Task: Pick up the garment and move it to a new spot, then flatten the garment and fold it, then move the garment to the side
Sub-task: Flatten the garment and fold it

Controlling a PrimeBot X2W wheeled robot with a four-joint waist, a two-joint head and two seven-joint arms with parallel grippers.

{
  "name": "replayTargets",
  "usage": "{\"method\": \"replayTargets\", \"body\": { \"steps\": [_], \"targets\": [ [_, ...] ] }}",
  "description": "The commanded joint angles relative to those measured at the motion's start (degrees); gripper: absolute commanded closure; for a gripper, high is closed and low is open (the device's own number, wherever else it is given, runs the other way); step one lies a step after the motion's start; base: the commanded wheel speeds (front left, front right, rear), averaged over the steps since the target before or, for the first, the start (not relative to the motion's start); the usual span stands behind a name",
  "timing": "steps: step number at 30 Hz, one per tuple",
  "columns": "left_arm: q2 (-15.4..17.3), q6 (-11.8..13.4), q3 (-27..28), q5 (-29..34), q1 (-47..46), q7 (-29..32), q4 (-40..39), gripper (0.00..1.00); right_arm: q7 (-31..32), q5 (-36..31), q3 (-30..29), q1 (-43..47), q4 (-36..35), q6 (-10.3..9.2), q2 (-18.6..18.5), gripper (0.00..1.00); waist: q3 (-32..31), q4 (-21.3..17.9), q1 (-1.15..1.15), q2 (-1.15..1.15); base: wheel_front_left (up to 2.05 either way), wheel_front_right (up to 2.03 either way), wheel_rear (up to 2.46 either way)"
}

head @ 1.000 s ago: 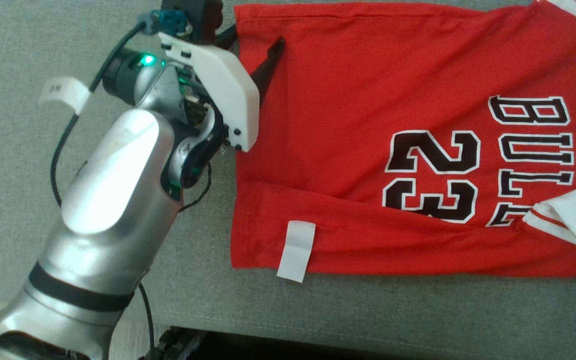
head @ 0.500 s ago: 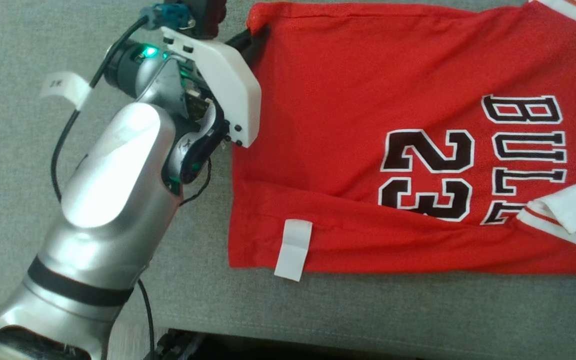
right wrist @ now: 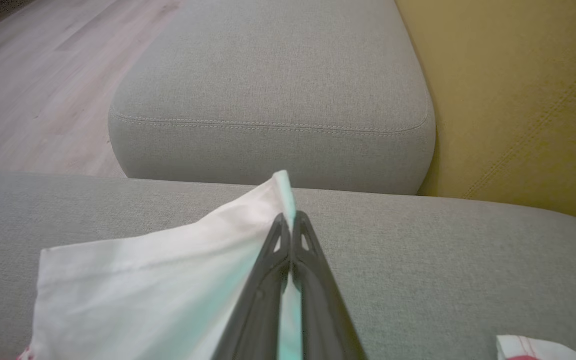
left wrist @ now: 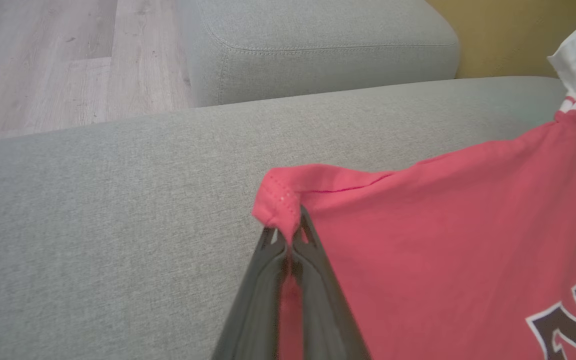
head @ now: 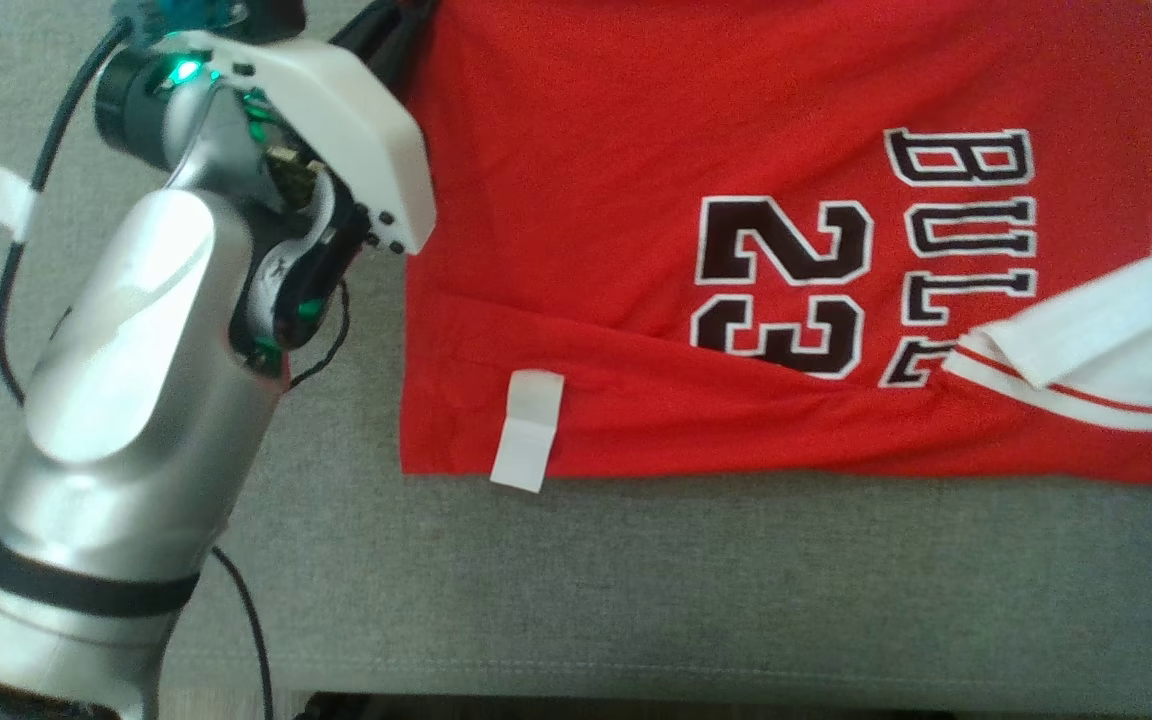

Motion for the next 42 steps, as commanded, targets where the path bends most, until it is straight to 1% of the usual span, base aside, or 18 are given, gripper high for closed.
{"method": "replayTargets", "body": {
  "steps": [1,5,10,15,19,24,28,35,42],
  "targets": [
    [2.60,0.42,2.56,-0.16,-0.06,-0.32,-2.42,1.00,-0.30,0.96,0.24,1.44,-2.94,0.42,-0.76,1.00,-0.79,-0.79,0.00,0.00,0.00,0.00,0.00],
    [3.31,0.29,1.96,-0.85,2.71,0.49,-4.75,1.00,1.08,4.21,1.99,6.07,-8.41,0.42,-1.93,1.00,-2.08,-2.23,0.00,0.00,0.00,0.00,0.00],
    [4.73,0.29,1.01,-1.70,7.96,1.33,-8.00,1.00,5.09,7.77,4.06,15.74,-17.58,0.42,-4.16,1.00,-4.45,-4.09,0.00,0.00,0.00,0.00,0.00],
    [7.29,1.90,2.57,-2.79,13.44,1.44,-12.49,1.00,9.46,9.82,3.34,25.89,-26.81,0.42,-5.44,1.00,-6.41,-5.72,0.00,0.00,0.00,0.00,0.00],
    [9.10,3.39,4.30,-3.73,17.01,1.57,-15.62,1.00,12.14,9.61,1.82,32.22,-31.54,0.42,-5.20,1.00,-7.45,-6.52,0.00,0.00,0.00,0.00,0.00],
    [9.81,4.33,4.67,-4.95,20.83,2.03,-19.11,1.00,14.10,8.93,1.76,36.81,-34.00,0.42,-3.72,1.00,-8.03,-7.13,0.00,0.00,0.00,0.00,0.00],
    [10.62,5.40,5.18,-5.29,23.73,1.91,-21.02,1.00,14.68,8.18,1.37,38.73,-34.26,0.42,-2.78,1.00,-8.40,-7.28,0.00,0.00,0.00,0.00,0.00],
    [10.84,5.78,5.69,-6.06,25.05,1.58,-21.91,1.00,14.82,7.74,0.32,39.86,-33.44,0.42,-2.27,1.00,-8.98,-7.20,0.00,0.00,0.00,0.00,0.00],
    [11.96,5.79,6.51,-6.63,25.35,1.87,-22.78,1.00,15.20,8.14,-1.77,39.65,-33.83,0.42,-1.59,1.00,-9.90,-7.70,0.00,0.00,0.00,0.00,0.00]
  ]
}}
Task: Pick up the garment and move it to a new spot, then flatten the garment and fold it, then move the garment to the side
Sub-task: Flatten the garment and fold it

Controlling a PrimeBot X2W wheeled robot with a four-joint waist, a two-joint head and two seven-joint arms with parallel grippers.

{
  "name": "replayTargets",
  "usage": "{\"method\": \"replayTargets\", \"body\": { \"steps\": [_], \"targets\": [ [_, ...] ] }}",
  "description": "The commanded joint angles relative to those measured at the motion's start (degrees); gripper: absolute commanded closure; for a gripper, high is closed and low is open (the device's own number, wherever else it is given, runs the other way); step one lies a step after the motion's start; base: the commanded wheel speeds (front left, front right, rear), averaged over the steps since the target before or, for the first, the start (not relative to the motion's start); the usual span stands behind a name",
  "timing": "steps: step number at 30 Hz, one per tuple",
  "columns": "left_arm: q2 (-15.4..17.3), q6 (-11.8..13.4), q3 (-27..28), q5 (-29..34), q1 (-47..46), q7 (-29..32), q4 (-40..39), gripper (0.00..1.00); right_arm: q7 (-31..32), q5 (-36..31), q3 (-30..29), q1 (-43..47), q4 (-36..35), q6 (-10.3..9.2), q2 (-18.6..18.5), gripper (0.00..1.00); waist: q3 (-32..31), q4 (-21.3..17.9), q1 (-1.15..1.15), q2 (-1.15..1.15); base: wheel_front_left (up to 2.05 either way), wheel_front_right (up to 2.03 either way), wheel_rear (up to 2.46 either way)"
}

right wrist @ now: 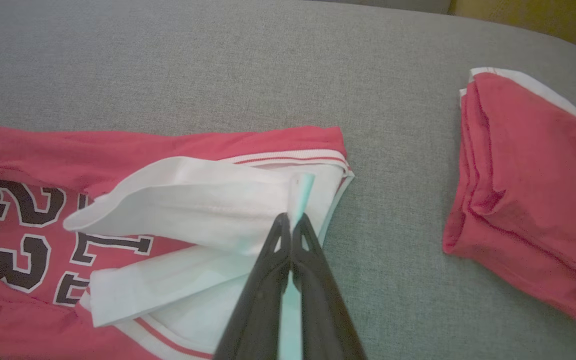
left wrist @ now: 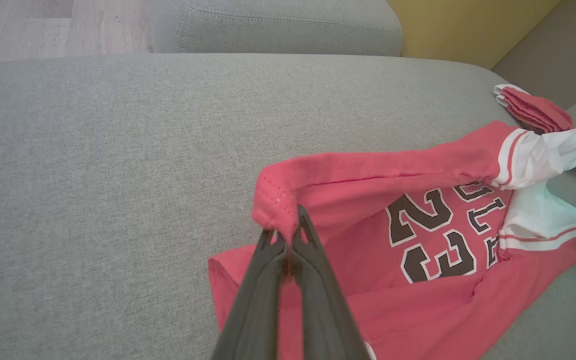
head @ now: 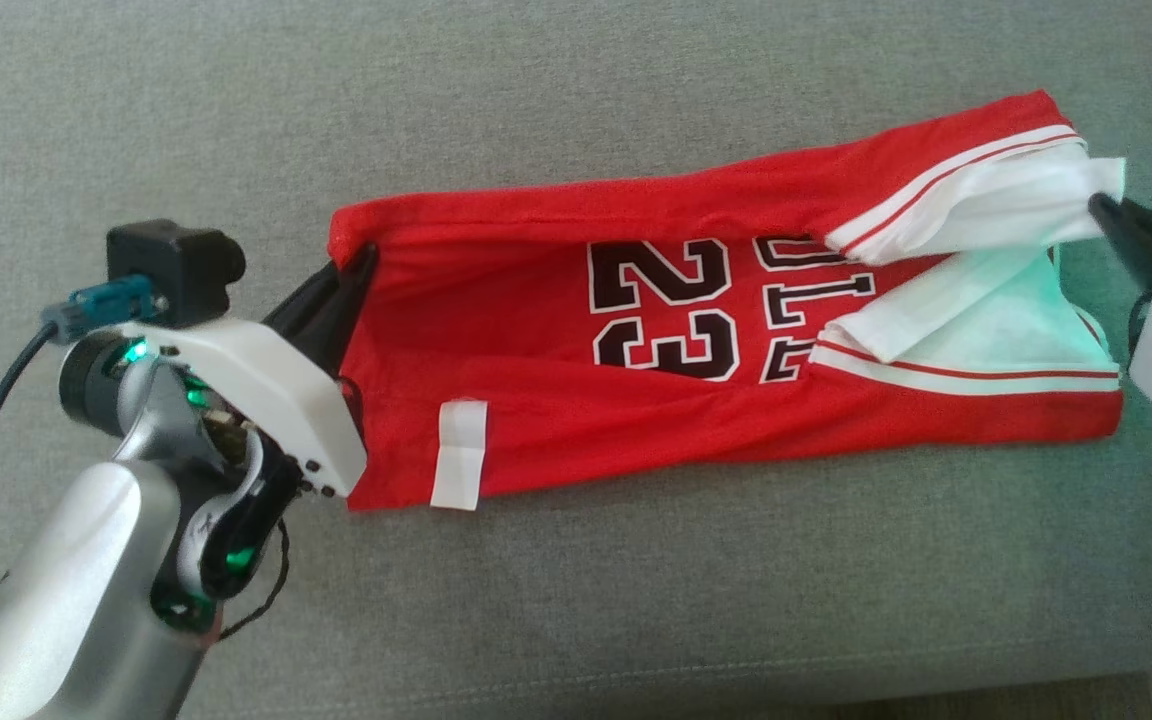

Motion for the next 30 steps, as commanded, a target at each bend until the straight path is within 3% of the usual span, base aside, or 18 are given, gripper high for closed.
{"method": "replayTargets", "body": {
  "steps": [1,4,5,6,7,8,9,13,15,18,21,26,30],
  "targets": [
    [2.20,0.12,2.62,-0.08,-0.78,0.40,-2.20,1.00,0.67,0.28,0.21,0.52,-2.18,0.42,-0.59,1.00,-0.14,-0.16,0.00,0.00,0.00,0.00,0.00],
    [2.72,-0.19,1.44,-0.11,0.46,1.61,-1.71,1.00,2.22,0.65,1.14,1.65,-2.12,0.42,0.05,1.00,-0.35,-0.44,0.00,0.00,0.00,0.00,0.00],
    [2.96,-0.20,0.98,0.07,1.00,1.96,-1.44,0.87,2.55,0.72,1.45,2.03,-2.14,0.42,0.24,1.00,-0.41,-0.51,0.00,0.00,0.00,0.00,0.00],
    [3.38,-0.22,0.45,0.49,1.58,2.34,-1.12,0.78,2.88,0.68,1.75,2.36,-2.10,0.42,0.32,0.89,-0.46,-0.58,0.00,0.00,0.00,0.00,0.00],
    [3.92,-0.19,-0.07,1.09,2.12,2.67,-0.77,0.52,3.21,0.53,2.05,2.62,-2.07,0.42,0.26,0.44,-0.48,-0.62,0.00,0.00,0.00,0.00,0.00],
    [4.48,-0.10,-0.58,1.78,2.69,2.96,-0.41,0.09,3.51,0.34,2.37,2.84,-2.17,0.42,0.07,0.00,-0.51,-0.65,0.00,0.00,0.00,0.00,0.00],
    [5.10,0.15,-1.05,2.51,3.32,3.37,0.02,0.00,3.79,0.22,2.48,3.00,-2.31,0.42,-0.12,0.00,-0.57,-0.69,0.00,0.00,0.00,0.00,0.00],
    [7.92,1.08,-2.84,5.07,6.39,5.39,-0.15,0.00,5.78,0.38,1.79,2.77,-3.53,0.42,-0.83,0.00,-0.79,-0.87,0.00,0.00,0.00,0.00,0.00],
    [8.39,2.80,-2.09,6.53,7.34,3.90,-1.87,0.00,6.50,0.17,0.53,2.03,-4.03,0.42,-0.57,0.00,-0.72,-0.75,0.00,0.00,0.00,0.00,0.00],
    [6.25,6.50,0.43,8.71,7.46,-2.62,-5.20,0.00,7.42,-1.21,-1.87,0.25,-3.55,0.42,1.21,0.00,-0.03,-0.27,0.00,0.00,0.00,0.00,0.00],
    [3.09,8.41,1.11,10.73,6.81,-9.61,-6.78,0.00,8.25,-3.72,-3.26,-1.48,-1.03,0.42,3.71,0.00,0.94,0.59,0.00,0.00,0.00,0.00,0.00],
    [-1.70,8.76,-0.70,13.08,5.99,-19.17,-4.69,0.00,9.03,-7.69,-4.39,-4.37,5.32,0.42,6.89,0.00,2.94,2.05,0.00,0.00,0.00,0.00,0.00],
    [-4.72,7.90,-2.42,12.65,6.30,-23.53,-2.17,0.00,9.65,-10.12,-4.70,-5.84,9.47,0.42,7.17,0.00,4.08,3.10,0.00,0.00,0.00,0.00,0.00]
  ]
}}
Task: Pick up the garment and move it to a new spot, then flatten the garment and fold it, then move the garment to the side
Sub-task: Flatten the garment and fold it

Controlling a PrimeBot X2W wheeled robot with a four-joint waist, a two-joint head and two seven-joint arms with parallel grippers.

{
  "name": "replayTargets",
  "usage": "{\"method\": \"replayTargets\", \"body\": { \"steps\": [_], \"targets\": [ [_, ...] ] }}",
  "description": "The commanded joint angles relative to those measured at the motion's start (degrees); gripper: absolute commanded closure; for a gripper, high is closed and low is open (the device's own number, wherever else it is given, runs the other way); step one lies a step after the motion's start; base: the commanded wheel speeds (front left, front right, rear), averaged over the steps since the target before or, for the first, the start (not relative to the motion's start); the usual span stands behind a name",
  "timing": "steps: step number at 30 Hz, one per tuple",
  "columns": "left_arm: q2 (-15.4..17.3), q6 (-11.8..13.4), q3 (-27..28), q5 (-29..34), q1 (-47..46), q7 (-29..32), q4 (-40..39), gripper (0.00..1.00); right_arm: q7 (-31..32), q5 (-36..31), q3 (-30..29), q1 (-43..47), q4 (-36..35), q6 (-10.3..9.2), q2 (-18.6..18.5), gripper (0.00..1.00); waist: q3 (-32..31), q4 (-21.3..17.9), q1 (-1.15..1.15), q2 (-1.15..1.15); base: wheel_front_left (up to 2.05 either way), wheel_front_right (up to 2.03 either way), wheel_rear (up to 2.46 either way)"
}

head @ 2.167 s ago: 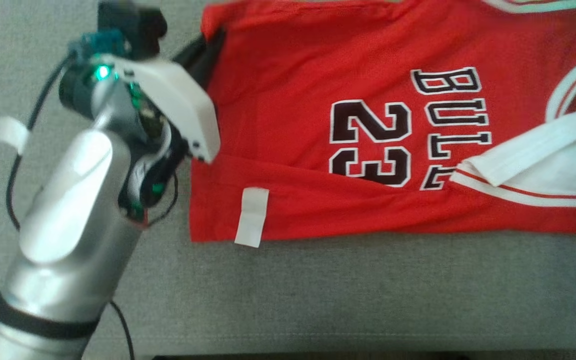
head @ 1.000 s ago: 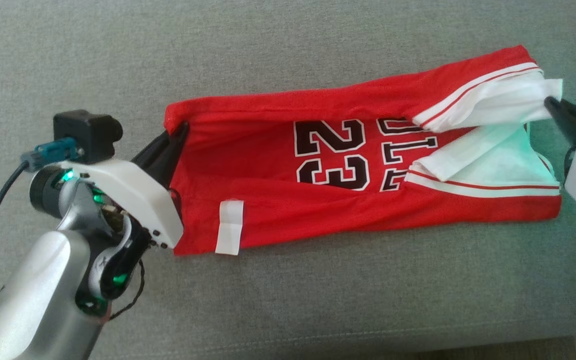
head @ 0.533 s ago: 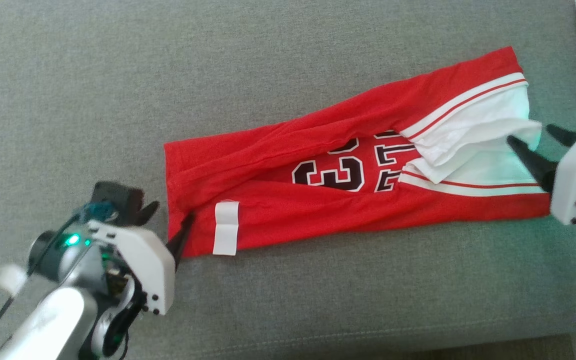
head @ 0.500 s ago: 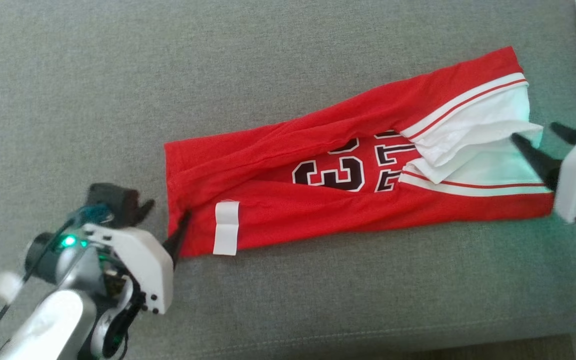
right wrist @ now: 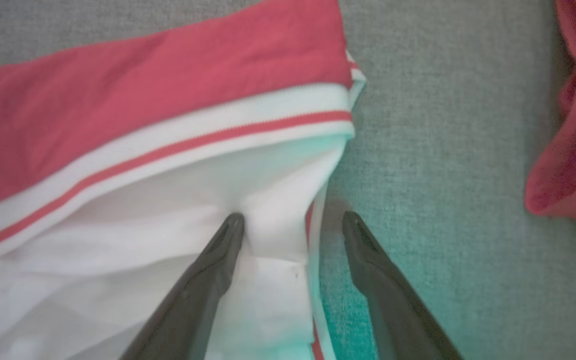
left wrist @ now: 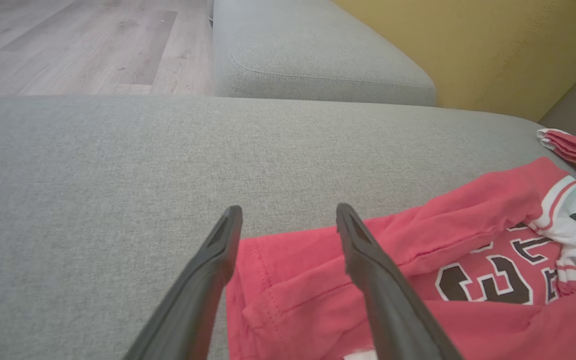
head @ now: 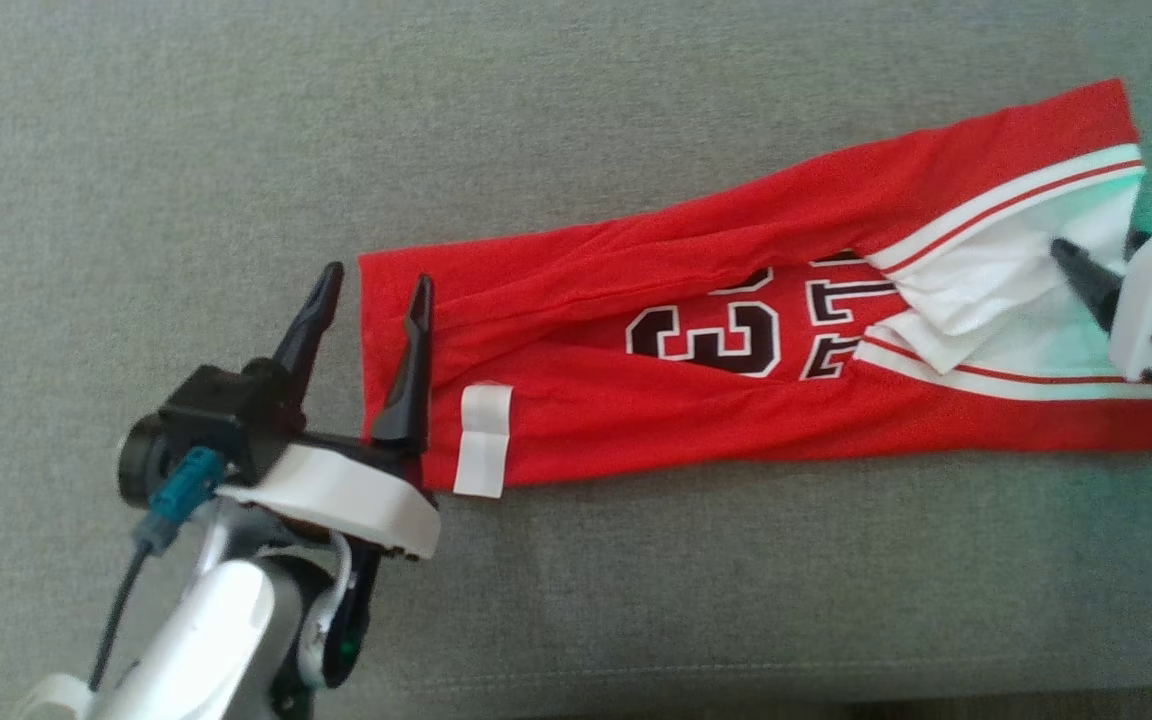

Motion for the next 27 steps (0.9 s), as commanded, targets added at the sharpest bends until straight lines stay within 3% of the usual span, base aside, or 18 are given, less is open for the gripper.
{"method": "replayTargets", "body": {
  "steps": [1,11,12,14,20,27],
  "targets": [
    [-0.32,-0.45,1.54,0.14,-1.43,-2.04,-0.61,0.00,1.11,-0.85,0.20,-1.46,-0.21,0.42,-0.68,0.00,0.81,0.96,0.00,0.00,0.00,0.00,0.00],
    [-2.93,-1.99,0.31,-0.94,-0.98,-7.40,3.44,0.00,5.65,1.65,1.96,2.99,2.39,0.42,-0.76,0.00,-0.63,2.49,0.00,0.00,0.00,0.00,0.00],
    [-3.18,-1.96,0.33,-1.09,-0.77,-7.95,3.76,0.00,6.06,1.91,1.89,3.77,2.21,0.42,-0.73,0.24,-0.87,2.55,0.00,0.00,0.00,0.00,0.00],
    [-3.77,-2.01,0.37,-1.57,-0.36,-8.96,4.20,0.00,6.76,2.33,1.94,5.03,1.63,0.42,-0.84,1.00,-1.05,2.60,0.00,0.00,0.00,0.00,0.00],
    [-4.91,-2.36,0.23,-2.32,0.03,-10.57,5.40,0.00,4.29,4.58,-1.38,4.98,-0.04,0.42,0.44,1.00,-1.29,2.60,0.00,0.00,0.00,0.00,0.00],
    [-5.36,-2.49,0.94,-3.04,0.56,-11.85,6.75,0.00,2.64,4.66,-10.75,-0.06,0.04,0.42,1.48,1.00,-3.11,2.56,0.00,0.00,0.00,0.00,0.00]
  ]
}}
